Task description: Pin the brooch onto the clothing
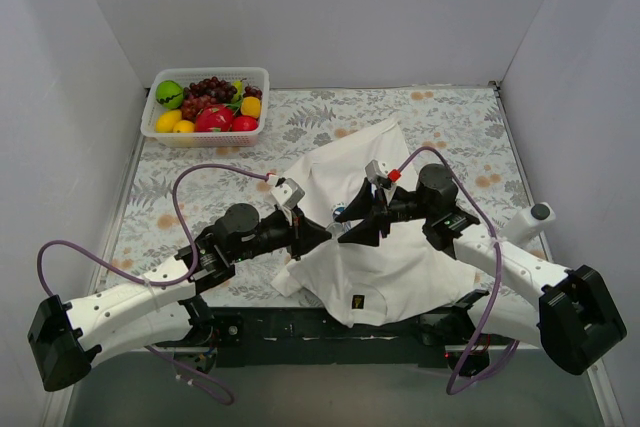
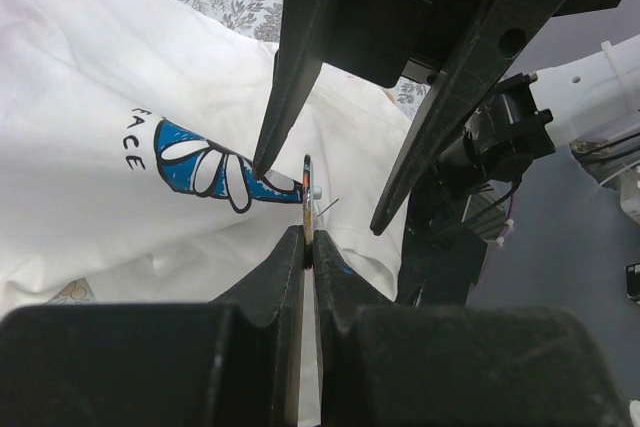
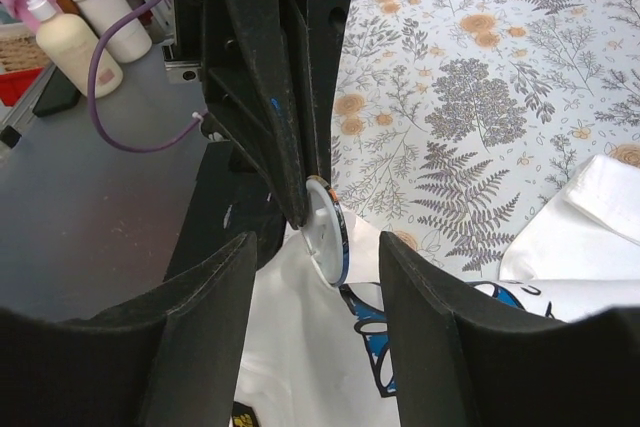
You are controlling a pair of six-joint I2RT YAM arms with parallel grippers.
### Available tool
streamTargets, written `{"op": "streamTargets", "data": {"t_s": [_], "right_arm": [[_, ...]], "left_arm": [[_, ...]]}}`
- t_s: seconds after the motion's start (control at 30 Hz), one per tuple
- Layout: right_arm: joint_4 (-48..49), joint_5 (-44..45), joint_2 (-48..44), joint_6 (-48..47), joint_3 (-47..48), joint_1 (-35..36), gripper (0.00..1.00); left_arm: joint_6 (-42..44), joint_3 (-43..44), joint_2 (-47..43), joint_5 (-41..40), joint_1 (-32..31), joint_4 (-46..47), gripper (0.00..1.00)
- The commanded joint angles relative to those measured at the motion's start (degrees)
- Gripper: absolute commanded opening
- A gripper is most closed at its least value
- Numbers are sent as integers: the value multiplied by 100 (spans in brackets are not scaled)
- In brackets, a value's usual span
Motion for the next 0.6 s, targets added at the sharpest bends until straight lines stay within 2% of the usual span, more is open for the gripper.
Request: {"op": "streamTargets", "data": {"t_s": [0.0,0.07,0.33,0.57], "right_arm": [[317,-150,68,13,-8,-9,58],[387,-158,112,57,-8,-9,54],[396,-185,235,110,36,-9,51],[405,-185,366,127,98,-9,40]], "left_arm": [[34,5,-68,143,22,274,0],[51,31,-59,152,23,256,0],[51,84,46,161,23,283,0],[121,189,143,310,22,256,0]]}}
